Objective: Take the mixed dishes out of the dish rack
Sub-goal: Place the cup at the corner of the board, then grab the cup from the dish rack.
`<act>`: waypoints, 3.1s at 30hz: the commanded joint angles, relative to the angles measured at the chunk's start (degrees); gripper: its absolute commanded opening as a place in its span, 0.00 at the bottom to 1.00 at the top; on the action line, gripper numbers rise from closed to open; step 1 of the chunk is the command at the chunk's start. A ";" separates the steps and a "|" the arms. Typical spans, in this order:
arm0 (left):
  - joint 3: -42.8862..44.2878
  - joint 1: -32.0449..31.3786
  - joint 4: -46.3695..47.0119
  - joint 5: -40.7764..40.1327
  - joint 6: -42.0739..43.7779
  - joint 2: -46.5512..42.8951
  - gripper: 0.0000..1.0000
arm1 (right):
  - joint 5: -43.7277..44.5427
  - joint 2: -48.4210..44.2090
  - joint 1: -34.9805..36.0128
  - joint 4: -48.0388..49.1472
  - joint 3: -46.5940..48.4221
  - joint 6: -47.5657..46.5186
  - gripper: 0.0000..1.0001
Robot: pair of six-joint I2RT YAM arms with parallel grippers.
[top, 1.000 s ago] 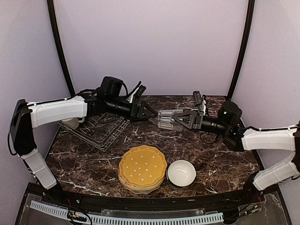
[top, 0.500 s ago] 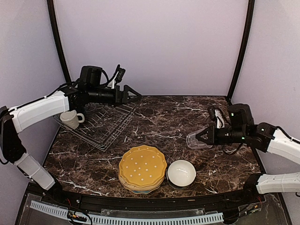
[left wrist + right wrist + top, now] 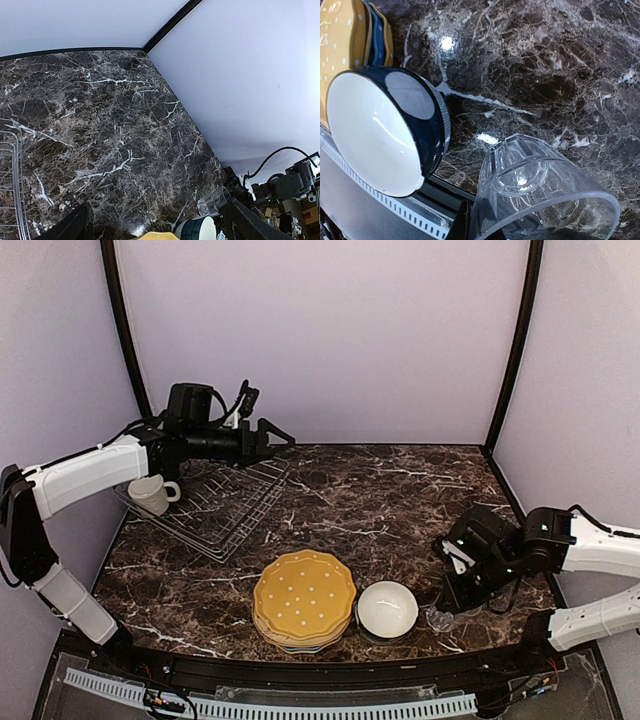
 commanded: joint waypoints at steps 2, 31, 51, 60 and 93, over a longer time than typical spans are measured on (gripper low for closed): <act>-1.15 0.29 1.36 1.60 -1.25 0.57 0.90 | 0.36 3.23 2.82 0.05 1.30 2.13 0.00; 2.46 3.36 -8.94 -11.93 7.81 -1.96 0.89 | 11.27 -6.67 4.68 5.49 3.86 1.51 0.50; 9.18 14.19 -23.21 -29.67 16.68 4.35 0.90 | 3.64 11.97 -3.50 41.60 8.49 -17.23 0.70; 17.80 15.79 -31.96 -39.55 21.64 12.16 0.91 | 0.61 13.75 -4.01 42.11 5.28 -15.80 0.76; 58.02 23.63 -40.78 -54.66 21.34 46.72 0.92 | 5.89 -0.14 -7.77 39.00 -3.93 -15.01 0.79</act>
